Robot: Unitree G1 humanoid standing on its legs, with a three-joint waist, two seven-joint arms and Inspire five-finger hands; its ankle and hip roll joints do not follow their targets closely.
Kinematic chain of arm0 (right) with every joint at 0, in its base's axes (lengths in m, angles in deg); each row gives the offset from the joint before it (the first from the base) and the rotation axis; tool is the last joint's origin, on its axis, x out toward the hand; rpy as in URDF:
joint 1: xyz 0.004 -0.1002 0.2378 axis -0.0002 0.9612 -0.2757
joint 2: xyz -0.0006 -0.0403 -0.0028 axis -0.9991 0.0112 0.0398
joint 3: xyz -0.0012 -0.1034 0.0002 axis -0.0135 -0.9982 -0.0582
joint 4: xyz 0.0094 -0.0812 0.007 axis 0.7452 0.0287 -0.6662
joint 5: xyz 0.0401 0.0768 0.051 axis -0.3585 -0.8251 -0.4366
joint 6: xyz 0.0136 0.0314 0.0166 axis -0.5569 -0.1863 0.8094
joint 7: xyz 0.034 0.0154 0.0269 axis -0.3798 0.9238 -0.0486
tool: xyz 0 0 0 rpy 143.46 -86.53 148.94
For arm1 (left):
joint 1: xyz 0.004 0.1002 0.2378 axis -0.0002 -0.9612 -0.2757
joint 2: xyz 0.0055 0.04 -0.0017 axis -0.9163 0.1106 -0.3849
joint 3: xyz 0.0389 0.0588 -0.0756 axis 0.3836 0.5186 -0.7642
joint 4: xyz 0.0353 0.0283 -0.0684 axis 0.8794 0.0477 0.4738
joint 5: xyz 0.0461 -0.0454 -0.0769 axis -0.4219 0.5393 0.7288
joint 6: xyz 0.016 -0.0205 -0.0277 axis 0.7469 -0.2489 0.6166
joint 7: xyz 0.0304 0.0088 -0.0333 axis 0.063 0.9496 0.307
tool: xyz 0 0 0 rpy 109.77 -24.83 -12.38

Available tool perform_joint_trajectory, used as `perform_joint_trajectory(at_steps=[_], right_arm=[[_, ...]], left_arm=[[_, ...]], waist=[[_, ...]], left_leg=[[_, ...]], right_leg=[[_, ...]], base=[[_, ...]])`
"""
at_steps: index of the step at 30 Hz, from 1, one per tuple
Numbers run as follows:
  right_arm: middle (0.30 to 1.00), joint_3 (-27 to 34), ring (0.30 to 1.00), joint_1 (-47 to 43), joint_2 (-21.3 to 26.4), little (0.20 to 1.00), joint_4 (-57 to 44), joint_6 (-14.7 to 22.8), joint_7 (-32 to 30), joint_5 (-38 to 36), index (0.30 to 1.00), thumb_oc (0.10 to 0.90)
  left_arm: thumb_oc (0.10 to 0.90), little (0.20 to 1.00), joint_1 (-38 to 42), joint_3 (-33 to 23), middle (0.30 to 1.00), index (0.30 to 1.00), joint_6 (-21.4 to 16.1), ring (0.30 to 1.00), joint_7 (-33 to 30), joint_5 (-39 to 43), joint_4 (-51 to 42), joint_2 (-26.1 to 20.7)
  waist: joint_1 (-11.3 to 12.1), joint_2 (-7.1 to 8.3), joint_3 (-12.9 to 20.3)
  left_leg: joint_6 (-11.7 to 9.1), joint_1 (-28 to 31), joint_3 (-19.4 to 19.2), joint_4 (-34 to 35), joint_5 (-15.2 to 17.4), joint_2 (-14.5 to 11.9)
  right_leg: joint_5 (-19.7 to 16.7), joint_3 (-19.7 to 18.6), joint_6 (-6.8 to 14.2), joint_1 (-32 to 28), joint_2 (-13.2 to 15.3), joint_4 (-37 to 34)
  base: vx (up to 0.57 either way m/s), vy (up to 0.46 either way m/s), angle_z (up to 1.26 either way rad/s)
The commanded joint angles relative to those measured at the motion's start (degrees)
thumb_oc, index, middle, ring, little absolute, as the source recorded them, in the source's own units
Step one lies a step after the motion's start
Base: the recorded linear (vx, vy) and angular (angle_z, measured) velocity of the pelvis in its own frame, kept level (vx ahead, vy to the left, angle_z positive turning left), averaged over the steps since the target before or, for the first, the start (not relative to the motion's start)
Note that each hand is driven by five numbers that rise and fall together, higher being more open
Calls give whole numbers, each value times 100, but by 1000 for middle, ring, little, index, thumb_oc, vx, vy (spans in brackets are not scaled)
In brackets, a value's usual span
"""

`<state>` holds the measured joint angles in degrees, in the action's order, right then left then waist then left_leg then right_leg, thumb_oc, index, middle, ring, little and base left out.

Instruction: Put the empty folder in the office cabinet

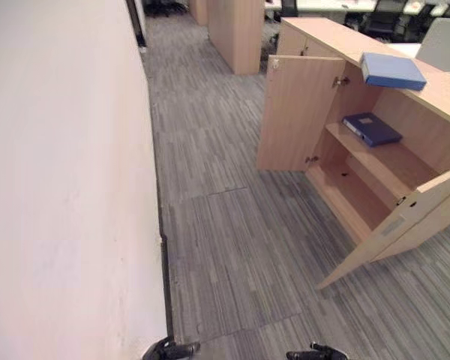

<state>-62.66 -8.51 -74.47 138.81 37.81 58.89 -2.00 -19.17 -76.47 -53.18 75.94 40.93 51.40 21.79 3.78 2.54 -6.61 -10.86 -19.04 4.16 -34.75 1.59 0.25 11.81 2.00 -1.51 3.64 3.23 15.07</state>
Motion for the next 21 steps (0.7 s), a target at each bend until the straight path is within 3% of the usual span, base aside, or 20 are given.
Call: perform_joint_trajectory(at_steps=[1, 4, 6, 8, 10, 12, 14, 15, 16, 17, 20, 21], right_arm=[[900, 68, 900, 206, 329, 900, -170, -59, -124, 319, 900, 800], [900, 152, 900, 178, 378, 900, -113, -58, -162, 365, 900, 800], [900, 254, 900, 209, 370, 900, -61, -55, -153, 390, 900, 800], [900, 321, 900, 275, 351, 900, 13, -74, -156, 533, 900, 800], [900, 402, 900, 286, 368, 900, 88, -114, -135, 594, 900, 800], [900, 476, 900, 296, 396, 900, 124, -126, -104, 614, 900, 800], [900, 510, 900, 279, 444, 900, 126, -144, -76, 694, 900, 800], [900, 511, 900, 279, 445, 900, 126, -144, -76, 694, 900, 800], [900, 534, 900, 217, 520, 900, 79, -139, -109, 690, 900, 800], [900, 539, 900, 187, 544, 900, 57, -138, -122, 684, 900, 800], [900, 572, 900, 149, 555, 900, -25, -99, -158, 624, 900, 800], [900, 584, 900, 78, 554, 900, -59, -78, -174, 577, 900, 800]], left_arm=[[800, 900, -462, 121, 900, 900, 148, 900, -272, -68, 166, 139], [800, 900, -533, 65, 900, 900, 136, 900, -280, -83, 211, 108], [800, 900, -600, -56, 900, 900, 154, 900, -263, -111, 288, 119], [800, 900, -658, -93, 900, 900, 153, 900, -253, -137, 301, 126], [800, 900, -668, -107, 900, 900, 135, 900, -245, -167, 280, 111], [800, 900, -689, -109, 900, 900, 140, 900, -223, -193, 274, 102], [800, 900, -720, -152, 900, 900, 141, 900, -219, -199, 263, 89], [800, 900, -720, -151, 900, 900, 141, 900, -220, -199, 263, 90], [800, 900, -718, -116, 900, 900, 147, 900, -220, -188, 230, 73], [800, 900, -731, -74, 900, 900, 153, 900, -221, -222, 222, 70], [800, 900, -794, -33, 900, 900, 164, 900, -210, -299, 236, 55], [800, 900, -866, -24, 900, 900, 171, 900, -191, -328, 224, 63]], waist=[[31, -95, -115], [173, -136, -132], [259, -191, -44], [301, -288, 112], [352, -314, 236], [395, -279, 348], [488, -291, 392], [494, -299, 402], [501, -453, 364], [464, -547, 335], [391, -739, 281], [270, -885, 169]], left_leg=[[971, 176, -466, 2444, -187, 80], [836, -50, -589, 3433, -504, -232], [782, 119, -630, 3802, -656, -337], [768, 223, -541, 3789, -1006, -324], [843, 194, -566, 3507, -1031, -221], [976, 137, -647, 3149, -816, -20], [1155, 240, -810, 2949, -535, 210], [1154, 229, -811, 2948, -537, 199], [1351, 576, -842, 3032, -353, 387], [1455, 793, -814, 3124, -294, 492], [1585, 1294, -723, 3394, -147, 629], [1620, 1694, -585, 3577, -61, 656]], right_leg=[[-61, 291, 338, -1493, -246, -1337], [48, 199, 370, -1803, -213, -1430], [105, 109, 460, -2043, -164, -1484], [151, 91, 549, -2089, -59, -1436], [66, 157, 731, -2080, 174, -1340], [-370, 226, 969, -1952, 538, -1042], [-1244, 358, 1190, -1737, 1033, -397], [-1252, 352, 1188, -1724, 1024, -400], [-1997, 562, 1062, -1265, 1410, 586], [-2230, 674, 957, -1128, 1517, 1015], [-2398, 1032, 872, -881, 1761, 1631], [-2088, 1224, 752, -538, 1731, 1700]], base=[[344, 81, -17], [382, 103, -14], [430, 180, -25], [422, 260, -63], [377, 291, -69], [335, 298, -60], [268, 308, -19], [267, 410, 16], [246, 407, 17], [343, 542, 6], [225, 273, 43], [375, 292, 67]])
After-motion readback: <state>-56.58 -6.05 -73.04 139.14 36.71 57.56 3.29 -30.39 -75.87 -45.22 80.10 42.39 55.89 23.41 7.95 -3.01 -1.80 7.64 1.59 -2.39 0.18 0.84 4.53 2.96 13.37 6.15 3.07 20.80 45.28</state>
